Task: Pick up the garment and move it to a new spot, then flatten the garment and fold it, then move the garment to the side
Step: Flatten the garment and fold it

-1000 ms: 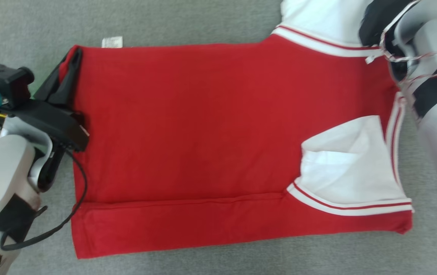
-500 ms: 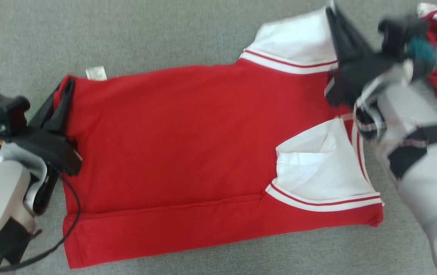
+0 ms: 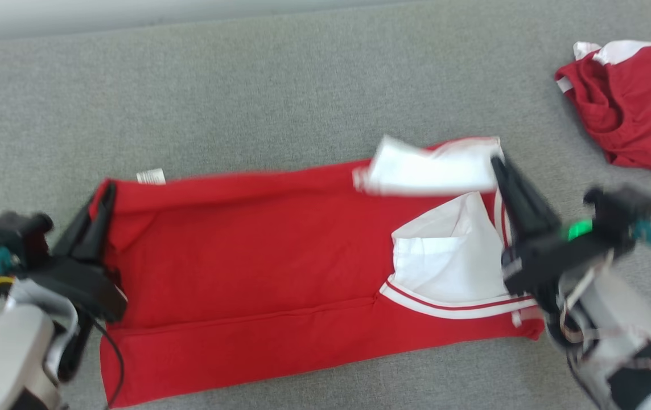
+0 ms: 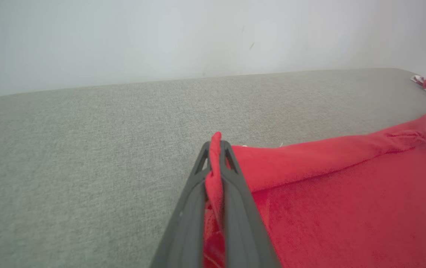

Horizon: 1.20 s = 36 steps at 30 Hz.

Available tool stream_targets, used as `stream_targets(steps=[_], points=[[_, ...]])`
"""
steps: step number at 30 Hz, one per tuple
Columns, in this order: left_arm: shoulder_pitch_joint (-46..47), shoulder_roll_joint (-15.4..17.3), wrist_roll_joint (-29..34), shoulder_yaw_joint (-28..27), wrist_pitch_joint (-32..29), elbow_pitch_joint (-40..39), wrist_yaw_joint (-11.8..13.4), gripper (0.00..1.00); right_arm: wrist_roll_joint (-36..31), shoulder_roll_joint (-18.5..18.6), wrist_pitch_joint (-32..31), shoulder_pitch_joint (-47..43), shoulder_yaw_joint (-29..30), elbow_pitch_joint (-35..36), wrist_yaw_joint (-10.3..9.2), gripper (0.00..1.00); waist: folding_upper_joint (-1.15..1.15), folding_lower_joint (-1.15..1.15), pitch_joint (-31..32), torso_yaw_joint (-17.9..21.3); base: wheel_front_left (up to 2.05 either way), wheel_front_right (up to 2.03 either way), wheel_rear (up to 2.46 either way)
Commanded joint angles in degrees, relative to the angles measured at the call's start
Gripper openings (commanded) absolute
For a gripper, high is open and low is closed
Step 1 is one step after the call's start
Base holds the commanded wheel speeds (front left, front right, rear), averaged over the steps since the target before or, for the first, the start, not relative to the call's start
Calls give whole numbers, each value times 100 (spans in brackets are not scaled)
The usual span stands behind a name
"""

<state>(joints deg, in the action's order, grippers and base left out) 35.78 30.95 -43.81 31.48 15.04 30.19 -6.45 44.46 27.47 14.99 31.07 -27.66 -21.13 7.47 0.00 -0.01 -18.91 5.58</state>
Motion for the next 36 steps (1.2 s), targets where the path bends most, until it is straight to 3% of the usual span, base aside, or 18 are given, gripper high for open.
stream_targets(steps=[1, 12, 20, 21, 22, 36], points=[[-172, -24, 107, -44, 16, -66, 47, 0, 45, 7, 21, -205, 65, 122, 0, 0, 0, 1, 84, 3, 0, 0, 0], [-1312, -390, 608, -634, 17, -744, 225, 0, -194, -159, -221, -1940, 1151, 991, 0, 0, 0, 1, 325, -110, 0, 0, 0], [-1718, -616, 841, -850, 17, -808, 213, 0, -525, -470, -680, -2469, 1521, 1123, 0, 0, 0, 1, 474, -167, 0, 0, 0], [-1719, -653, 851, -898, 17, -818, 218, 69, -615, -493, -700, -2486, 1558, 1151, 0, 51, 0, 1, 503, -179, 0, 0, 0], [-1749, -698, 900, -942, 17, -828, 221, 100, -650, -536, -730, -2516, 1601, 1167, 0, 100, 0, 1, 538, -190, 0, 0, 0], [-2560, -1470, 2226, -2493, 17, -2062, 540, 100, -1183, -628, -1152, -2454, 2299, 1346, 0, 100, 0, 1, 968, -359, 0, 0, 0]])
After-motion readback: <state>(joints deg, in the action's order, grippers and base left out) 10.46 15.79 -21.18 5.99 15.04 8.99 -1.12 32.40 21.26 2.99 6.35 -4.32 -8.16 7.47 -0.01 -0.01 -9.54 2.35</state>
